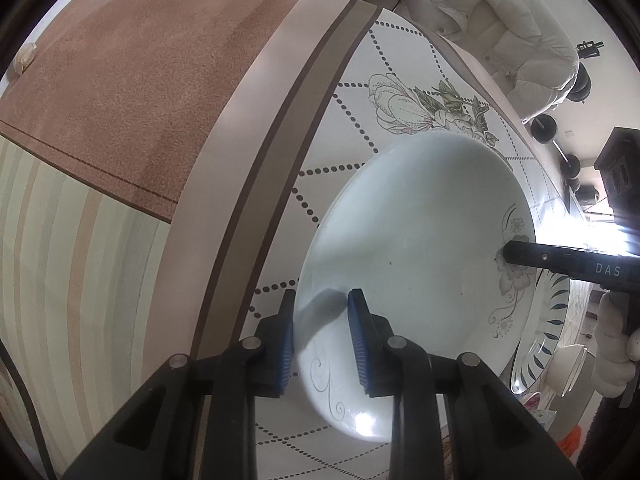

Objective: Organize plates and bowls
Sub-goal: 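Lift the white plate with both grippers and carry it over the pink-flower plate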

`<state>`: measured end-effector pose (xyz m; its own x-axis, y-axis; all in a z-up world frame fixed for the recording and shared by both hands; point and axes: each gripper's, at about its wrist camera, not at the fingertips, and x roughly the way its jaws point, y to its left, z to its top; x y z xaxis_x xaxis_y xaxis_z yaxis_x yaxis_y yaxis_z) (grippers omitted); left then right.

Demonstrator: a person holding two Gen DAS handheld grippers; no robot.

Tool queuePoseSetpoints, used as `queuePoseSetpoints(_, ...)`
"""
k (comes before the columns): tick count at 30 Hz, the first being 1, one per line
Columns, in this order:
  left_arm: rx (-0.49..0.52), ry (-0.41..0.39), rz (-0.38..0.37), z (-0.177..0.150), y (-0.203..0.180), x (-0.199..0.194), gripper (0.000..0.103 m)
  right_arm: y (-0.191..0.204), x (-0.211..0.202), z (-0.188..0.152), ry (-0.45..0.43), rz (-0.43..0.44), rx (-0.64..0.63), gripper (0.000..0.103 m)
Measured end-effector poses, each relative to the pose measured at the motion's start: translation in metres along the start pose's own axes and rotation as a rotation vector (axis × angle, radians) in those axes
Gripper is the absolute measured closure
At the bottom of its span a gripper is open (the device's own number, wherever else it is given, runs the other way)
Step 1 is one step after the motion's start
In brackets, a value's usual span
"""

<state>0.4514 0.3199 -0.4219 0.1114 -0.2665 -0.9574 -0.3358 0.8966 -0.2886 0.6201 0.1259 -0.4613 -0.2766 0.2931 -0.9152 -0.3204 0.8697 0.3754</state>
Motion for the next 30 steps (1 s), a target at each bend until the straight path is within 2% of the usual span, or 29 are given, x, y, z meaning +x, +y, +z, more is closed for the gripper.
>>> queuePoseSetpoints(15, 0.036, -0.024, 0.049, 0.001, -0.015, -0.018, 0.081, -0.004, -0.015, -0.029, 0.017, 0.046, 0.047, 0.083)
queuePoseSetpoints(26, 0.026, 0.04, 0.096, -0.022, 0.009, -0.002, 0.08, 0.014, 0.025, -0.066, 0.104, 0.03, 0.031, 0.084)
queuePoseSetpoints(30, 0.031, 0.039, 0.081, -0.026, 0.018, -0.003, 0.08, 0.013, 0.03, -0.077, 0.112, 0.068, 0.057, 0.084)
